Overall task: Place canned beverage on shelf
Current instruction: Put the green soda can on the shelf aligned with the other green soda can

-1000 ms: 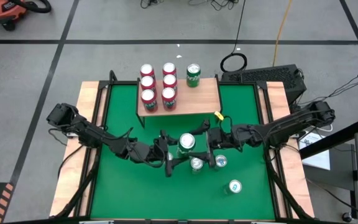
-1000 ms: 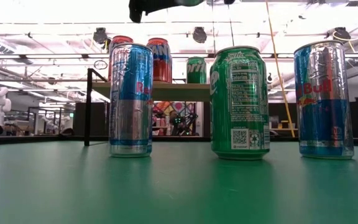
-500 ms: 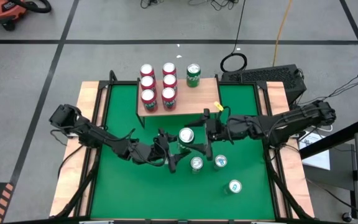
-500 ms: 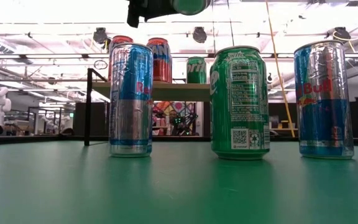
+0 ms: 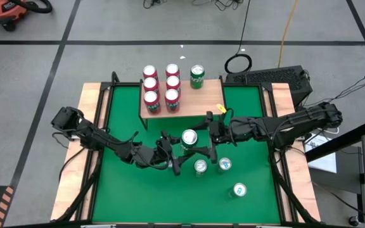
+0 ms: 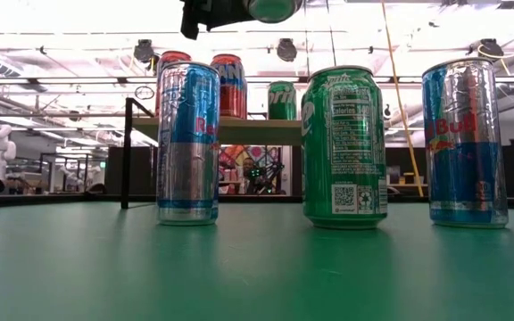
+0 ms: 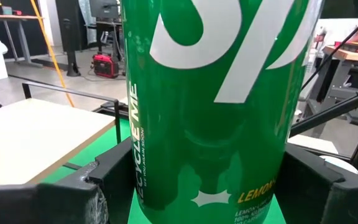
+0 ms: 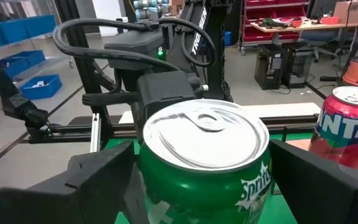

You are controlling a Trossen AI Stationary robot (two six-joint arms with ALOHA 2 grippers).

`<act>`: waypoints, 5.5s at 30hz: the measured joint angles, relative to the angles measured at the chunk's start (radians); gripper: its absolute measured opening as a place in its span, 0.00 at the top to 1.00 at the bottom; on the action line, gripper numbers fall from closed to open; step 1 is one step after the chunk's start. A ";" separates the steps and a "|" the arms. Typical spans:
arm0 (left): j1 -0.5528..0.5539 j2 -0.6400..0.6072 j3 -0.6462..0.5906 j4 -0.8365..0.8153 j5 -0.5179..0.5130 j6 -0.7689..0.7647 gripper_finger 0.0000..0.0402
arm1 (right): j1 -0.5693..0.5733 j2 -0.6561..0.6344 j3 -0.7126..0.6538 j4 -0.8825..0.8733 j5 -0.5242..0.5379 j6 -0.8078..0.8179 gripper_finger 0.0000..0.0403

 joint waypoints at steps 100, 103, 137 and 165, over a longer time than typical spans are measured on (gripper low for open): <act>-0.026 -0.252 0.001 -0.535 -0.013 -0.088 0.04 | -0.867 0.146 -0.108 0.180 -0.813 -0.326 0.24; -0.026 -0.252 0.001 -0.535 -0.013 -0.088 0.04 | -0.869 0.148 -0.108 0.176 -0.811 -0.326 0.24; -0.026 -0.252 0.001 -0.535 -0.013 -0.089 0.04 | -0.869 0.155 -0.106 0.146 -0.804 -0.325 0.21; -0.036 -0.252 0.000 -0.535 -0.013 -0.091 0.04 | -0.869 0.155 -0.106 0.166 -0.785 -0.310 0.17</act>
